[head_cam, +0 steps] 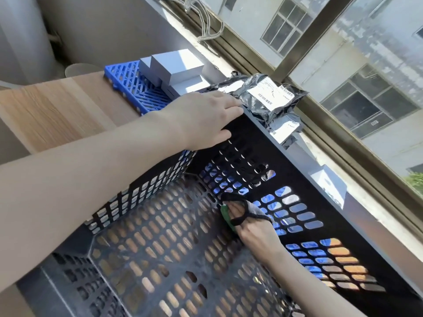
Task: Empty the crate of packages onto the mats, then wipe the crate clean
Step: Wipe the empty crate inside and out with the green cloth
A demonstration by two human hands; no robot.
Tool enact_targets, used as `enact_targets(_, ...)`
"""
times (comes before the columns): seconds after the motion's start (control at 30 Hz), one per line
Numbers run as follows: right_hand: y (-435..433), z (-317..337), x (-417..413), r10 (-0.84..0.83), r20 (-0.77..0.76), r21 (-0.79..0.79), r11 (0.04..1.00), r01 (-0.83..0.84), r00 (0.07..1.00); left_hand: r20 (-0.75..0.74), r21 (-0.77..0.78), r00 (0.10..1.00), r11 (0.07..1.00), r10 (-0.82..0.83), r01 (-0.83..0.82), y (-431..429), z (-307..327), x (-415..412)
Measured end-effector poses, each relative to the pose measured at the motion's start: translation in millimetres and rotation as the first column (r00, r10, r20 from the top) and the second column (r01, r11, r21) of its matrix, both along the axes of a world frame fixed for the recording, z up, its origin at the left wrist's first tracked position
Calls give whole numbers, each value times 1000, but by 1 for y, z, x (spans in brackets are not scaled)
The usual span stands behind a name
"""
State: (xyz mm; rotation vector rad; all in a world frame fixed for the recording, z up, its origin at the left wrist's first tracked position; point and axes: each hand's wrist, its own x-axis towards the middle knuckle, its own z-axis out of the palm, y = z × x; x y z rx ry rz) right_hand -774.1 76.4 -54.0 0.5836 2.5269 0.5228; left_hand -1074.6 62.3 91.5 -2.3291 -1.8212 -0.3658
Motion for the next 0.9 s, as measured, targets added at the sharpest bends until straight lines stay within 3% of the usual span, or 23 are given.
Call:
enact_targets(0.1, -1, 29, 10, -14, -314, 62, 997, 35, 949, -77, 11, 997, 1000, 6, -5, -1, -2, 0)
enact_targets(0.17, -4, 58, 16, -53, -278, 94, 992, 82, 959, -115, 15, 993, 1000, 15, -14, -3, -2, 1)
enact_targets(0.33, -14, 117, 26, -16, -458, 234, 962, 138, 889, -111, 13, 994, 1000, 15, -13, -4, -1, 2)
enact_targets(0.43, -17, 113, 22, 57, -488, 271, 959, 89, 871, -62, 4, 998, 1000, 16, -16, -4, 1, 1)
enact_targets(0.57, -5, 50, 28, -34, -174, 144, 988, 59, 984, -42, 3, 999, 1000, 12, -12, -1, 0, 0)
enact_targets(0.63, 6, -7, 43, -31, -173, 91, 995, 48, 984, -42, 5, 999, 1000, 12, -12, 0, 0, 0)
enact_targets(0.73, 0, -47, 36, -247, 65, -60, 966, 251, 967, -26, 7, 1000, 1000, 16, -16, 0, 0, 0)
enact_targets(0.77, -1, -52, 34, -328, 81, -101, 937, 335, 941, -26, 10, 1000, 1000, 16, -16, 1, 1, 0)
enact_targets(0.87, 2, -45, 35, -221, 48, -94, 970, 225, 974, -33, 20, 999, 1000, 17, -16, 0, 1, 0)
enact_targets(0.9, 1, -29, 34, -158, -48, -61, 986, 155, 986, -33, 15, 999, 1000, 20, -19, -1, 1, -1)
